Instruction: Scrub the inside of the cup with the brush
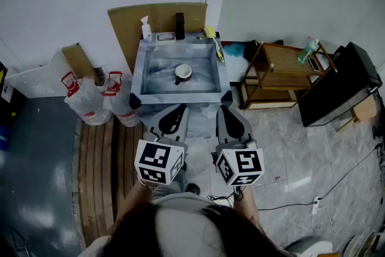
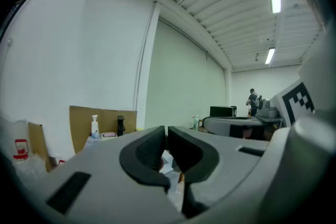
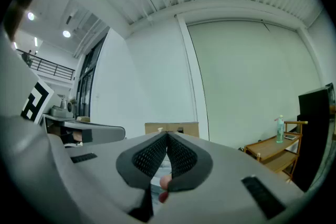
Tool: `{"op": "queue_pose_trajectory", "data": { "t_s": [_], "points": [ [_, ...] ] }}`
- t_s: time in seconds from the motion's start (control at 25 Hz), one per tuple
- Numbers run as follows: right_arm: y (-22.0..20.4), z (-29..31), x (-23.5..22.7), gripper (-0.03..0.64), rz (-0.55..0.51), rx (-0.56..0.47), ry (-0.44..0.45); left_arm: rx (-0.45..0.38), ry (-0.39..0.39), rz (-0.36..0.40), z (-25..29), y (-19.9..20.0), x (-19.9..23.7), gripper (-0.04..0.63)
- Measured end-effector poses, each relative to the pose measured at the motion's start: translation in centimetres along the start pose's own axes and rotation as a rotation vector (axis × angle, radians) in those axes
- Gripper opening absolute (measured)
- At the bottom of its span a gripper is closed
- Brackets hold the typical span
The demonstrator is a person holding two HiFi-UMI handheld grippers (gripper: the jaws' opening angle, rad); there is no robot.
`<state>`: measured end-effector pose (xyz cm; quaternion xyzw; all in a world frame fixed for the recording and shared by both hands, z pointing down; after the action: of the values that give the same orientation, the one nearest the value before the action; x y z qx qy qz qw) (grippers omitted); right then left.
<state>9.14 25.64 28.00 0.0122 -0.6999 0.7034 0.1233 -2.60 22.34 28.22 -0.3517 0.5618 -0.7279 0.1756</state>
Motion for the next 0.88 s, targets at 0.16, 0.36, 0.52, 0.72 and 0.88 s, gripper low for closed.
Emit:
{"op": "queue_pose_trajectory", "data": {
  "t_s": [0.16,0.36,0.52,0.72,0.88],
  "points": [
    [-0.7,2.4,-0.4,0.025,0.006,0.009,0.002,0.009,-0.002,0.002,2.1,0.3,1.9,0.011],
    [-1.2,5.7,-1.1,0.025,0.002,0.031,0.004,0.017,-0.003,-0.019,4.8,0.8,4.5,0.012],
    [-1.2,8.5,-1.7,0.025,0.0,0.038,-0.001,0.024,-0.011,-0.035,6.8,1.3,6.5,0.011],
    [-1.3,12.0,-2.2,0.025,0.01,0.058,-0.017,0.041,-0.008,-0.045,8.7,1.8,9.6,0.012],
    [-1.7,14.3,-2.3,0.026,0.012,0.082,-0.026,0.054,-0.012,-0.057,10.0,1.9,11.6,0.012]
  ]
}}
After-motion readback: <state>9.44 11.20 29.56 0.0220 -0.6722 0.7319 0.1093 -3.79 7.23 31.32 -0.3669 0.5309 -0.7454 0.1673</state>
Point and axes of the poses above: the fingertips, and each gripper's own axes: z forward along the fingers, x to its left, y out of its top, the point moved 3 cm from there along -z, backward along the fingers, and after that the axes turned 15 degrees about -z, right-handed, at the moved point
